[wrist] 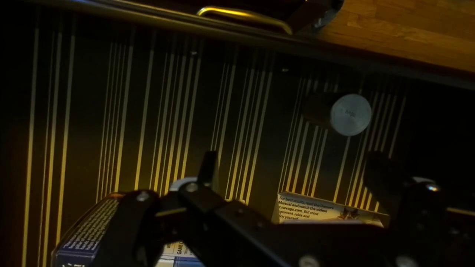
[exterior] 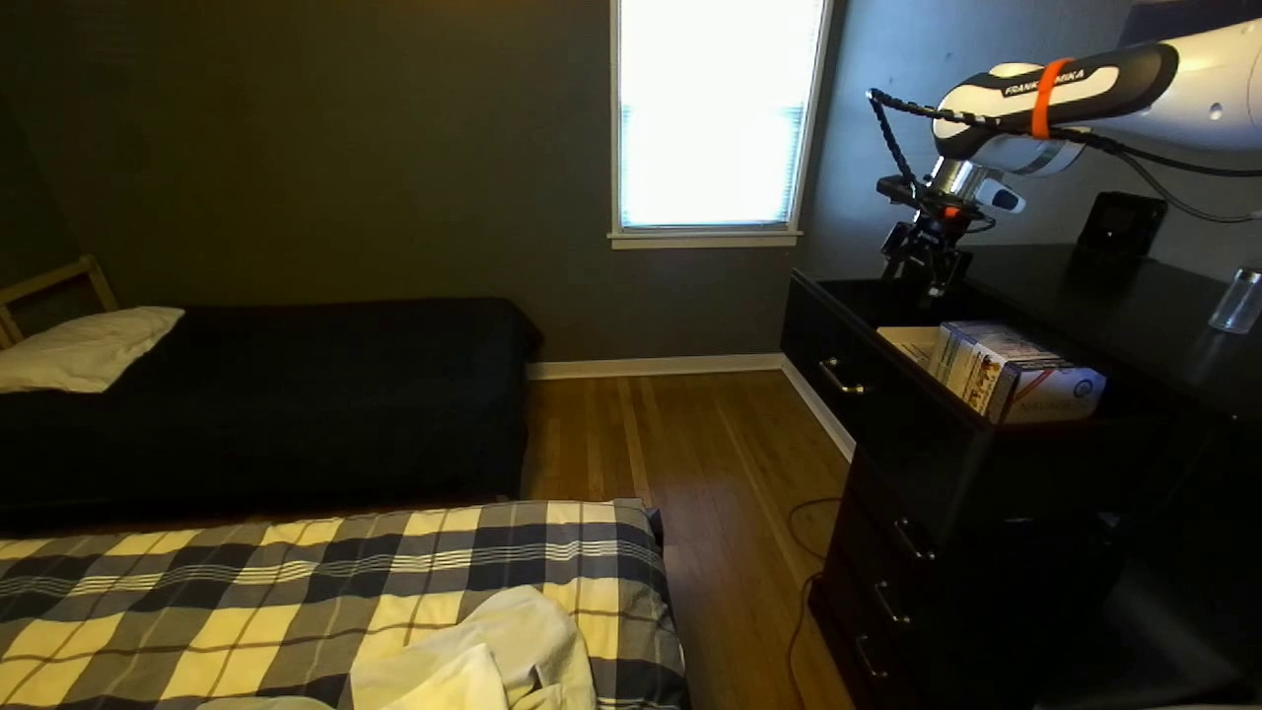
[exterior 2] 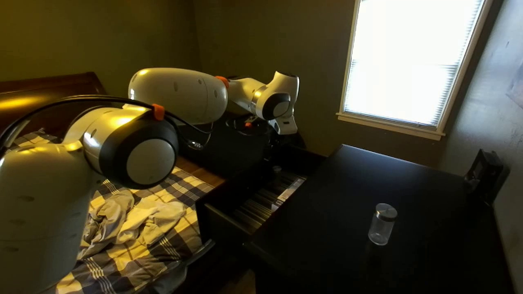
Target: Remove the bottle from the open drawer
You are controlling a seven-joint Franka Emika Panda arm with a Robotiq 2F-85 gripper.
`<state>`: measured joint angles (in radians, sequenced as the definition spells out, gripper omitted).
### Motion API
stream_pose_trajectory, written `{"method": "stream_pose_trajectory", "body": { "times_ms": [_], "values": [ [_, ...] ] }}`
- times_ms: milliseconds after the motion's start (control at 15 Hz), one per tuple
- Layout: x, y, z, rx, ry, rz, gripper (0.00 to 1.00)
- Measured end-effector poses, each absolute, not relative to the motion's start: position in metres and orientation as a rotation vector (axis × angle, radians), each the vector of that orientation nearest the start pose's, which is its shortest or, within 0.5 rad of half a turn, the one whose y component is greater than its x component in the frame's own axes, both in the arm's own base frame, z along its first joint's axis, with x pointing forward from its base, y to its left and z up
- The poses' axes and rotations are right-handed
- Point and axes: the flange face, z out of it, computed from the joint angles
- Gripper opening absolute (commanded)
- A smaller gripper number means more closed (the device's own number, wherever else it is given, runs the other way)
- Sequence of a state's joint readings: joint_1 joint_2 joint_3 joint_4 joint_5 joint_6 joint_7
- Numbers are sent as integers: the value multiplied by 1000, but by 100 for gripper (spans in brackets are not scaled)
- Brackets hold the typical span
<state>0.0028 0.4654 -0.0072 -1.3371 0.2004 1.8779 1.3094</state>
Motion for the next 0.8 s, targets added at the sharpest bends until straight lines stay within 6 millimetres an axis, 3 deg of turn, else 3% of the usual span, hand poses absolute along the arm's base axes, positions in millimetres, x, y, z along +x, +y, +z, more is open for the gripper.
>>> {"method": "stream_pose_trajectory", "body": {
  "times_ms": [333,800],
  "values": [
    [709,16,462,-2310,1867,175,100],
    [735,20,432,-2314,1891,283,100]
  ]
}}
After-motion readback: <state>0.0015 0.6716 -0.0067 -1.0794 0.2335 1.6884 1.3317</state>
